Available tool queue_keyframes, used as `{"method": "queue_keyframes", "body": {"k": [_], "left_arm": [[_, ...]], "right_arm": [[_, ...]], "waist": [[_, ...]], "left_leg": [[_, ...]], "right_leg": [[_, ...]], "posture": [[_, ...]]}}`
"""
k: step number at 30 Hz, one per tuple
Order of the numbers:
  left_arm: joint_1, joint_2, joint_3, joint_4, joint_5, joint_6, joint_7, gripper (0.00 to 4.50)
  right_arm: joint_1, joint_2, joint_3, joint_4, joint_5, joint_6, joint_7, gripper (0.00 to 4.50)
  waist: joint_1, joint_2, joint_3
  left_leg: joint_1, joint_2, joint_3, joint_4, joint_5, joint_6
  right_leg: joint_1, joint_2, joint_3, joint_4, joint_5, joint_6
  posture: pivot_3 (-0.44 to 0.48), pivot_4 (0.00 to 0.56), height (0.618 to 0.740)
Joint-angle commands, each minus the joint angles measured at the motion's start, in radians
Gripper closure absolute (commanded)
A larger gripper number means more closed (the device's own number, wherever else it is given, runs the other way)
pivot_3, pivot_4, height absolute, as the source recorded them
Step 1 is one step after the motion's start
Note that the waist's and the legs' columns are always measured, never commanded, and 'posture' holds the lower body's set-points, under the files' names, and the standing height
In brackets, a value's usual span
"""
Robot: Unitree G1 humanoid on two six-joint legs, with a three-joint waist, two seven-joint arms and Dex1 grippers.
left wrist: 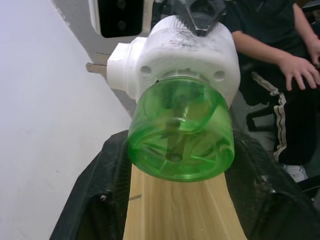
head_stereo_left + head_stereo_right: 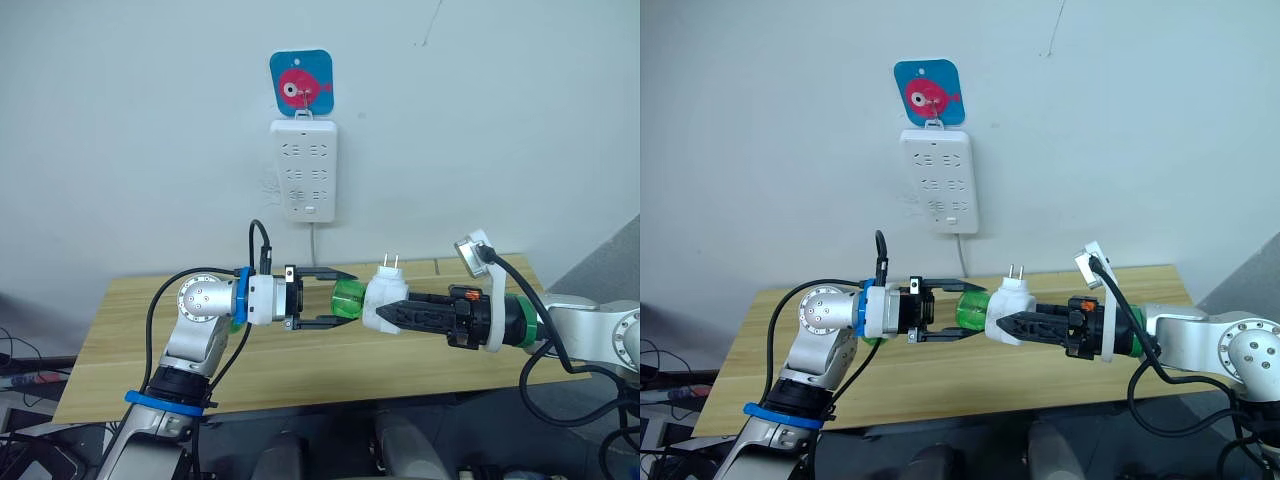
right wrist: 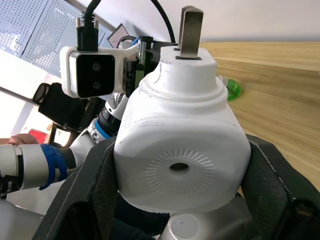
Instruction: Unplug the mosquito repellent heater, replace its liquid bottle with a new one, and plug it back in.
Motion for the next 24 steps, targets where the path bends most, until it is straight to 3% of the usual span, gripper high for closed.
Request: {"method": "queue_keyframes", "body": {"k": [1, 3, 5, 10, 13, 17, 22, 24], "left_arm": [[0.001, 0.009, -0.007, -0.059, -0.038, 0.001, -0.013, 2.19], [0.000, 0.025, -0.013, -0.069, -0.044, 0.009, -0.032, 2.19], [-0.001, 0.083, -0.026, -0.100, -0.073, 0.125, -0.069, 2.19], [-0.092, 0.318, -0.078, -0.196, -0.309, 0.907, -0.066, 2.24], [-0.154, 0.366, -0.096, -0.184, -0.387, 1.114, -0.100, 2.24], [-0.181, 0.331, -0.065, -0.184, -0.411, 1.178, -0.061, 2.24], [-0.153, 0.311, -0.053, -0.176, -0.345, 1.076, -0.048, 2.24], [-0.106, 0.277, -0.051, -0.157, -0.224, 0.831, -0.038, 1.52]], "right_arm": [[-0.015, -0.006, -0.018, -0.023, 0.009, -0.005, 0.006, 1.47], [-0.016, -0.008, -0.018, -0.025, -0.003, -0.002, 0.011, 1.47], [-0.017, -0.016, -0.020, -0.033, -0.029, 0.010, 0.030, 1.47], [-0.018, -0.029, -0.025, -0.061, -0.095, 0.035, 0.091, 1.47], [-0.018, -0.027, -0.022, -0.064, -0.109, 0.035, 0.108, 1.47], [-0.017, -0.023, -0.016, -0.065, -0.110, 0.031, 0.109, 1.47], [-0.012, -0.017, -0.016, -0.058, -0.090, 0.019, 0.088, 1.47], [-0.008, -0.015, -0.019, -0.047, -0.069, 0.009, 0.072, 1.47]], "waist": [[0.000, 0.000, 0.000], [0.000, 0.000, 0.000], [-0.001, 0.000, 0.000], [-0.007, 0.000, 0.000], [-0.008, 0.000, 0.000], [-0.007, 0.000, 0.000], [-0.003, 0.000, 0.000], [-0.003, 0.000, 0.000]], "left_leg": [[0.000, 0.000, 0.000, 0.000, 0.000, 0.000], [0.000, 0.000, 0.000, 0.000, 0.000, 0.000], [0.000, 0.000, 0.000, 0.000, 0.000, 0.000], [0.000, 0.001, -0.002, 0.000, 0.000, 0.000], [0.001, 0.001, -0.003, 0.000, 0.000, 0.000], [0.000, 0.001, -0.002, 0.000, 0.000, 0.000], [0.000, 0.001, -0.002, 0.000, 0.000, 0.000], [0.000, 0.001, -0.002, 0.000, 0.000, 0.000]], "right_leg": [[0.000, 0.000, 0.000, 0.000, 0.000, 0.000], [0.000, 0.000, 0.000, 0.000, 0.000, 0.000], [0.000, 0.000, 0.000, 0.000, 0.000, 0.000], [0.000, 0.002, -0.001, 0.001, -0.003, 0.005], [0.000, 0.002, -0.002, 0.001, -0.003, 0.005], [0.000, 0.002, -0.002, 0.000, -0.003, 0.005], [-0.001, 0.002, -0.001, 0.000, -0.003, 0.005], [0.000, 0.002, -0.001, 0.000, -0.003, 0.004]], "posture": [[-0.171, 0.137, 0.733], [-0.171, 0.137, 0.733], [-0.171, 0.137, 0.733], [-0.165, 0.140, 0.733], [-0.165, 0.140, 0.733], [-0.169, 0.139, 0.733], [-0.169, 0.141, 0.733], [-0.168, 0.141, 0.733]]}}
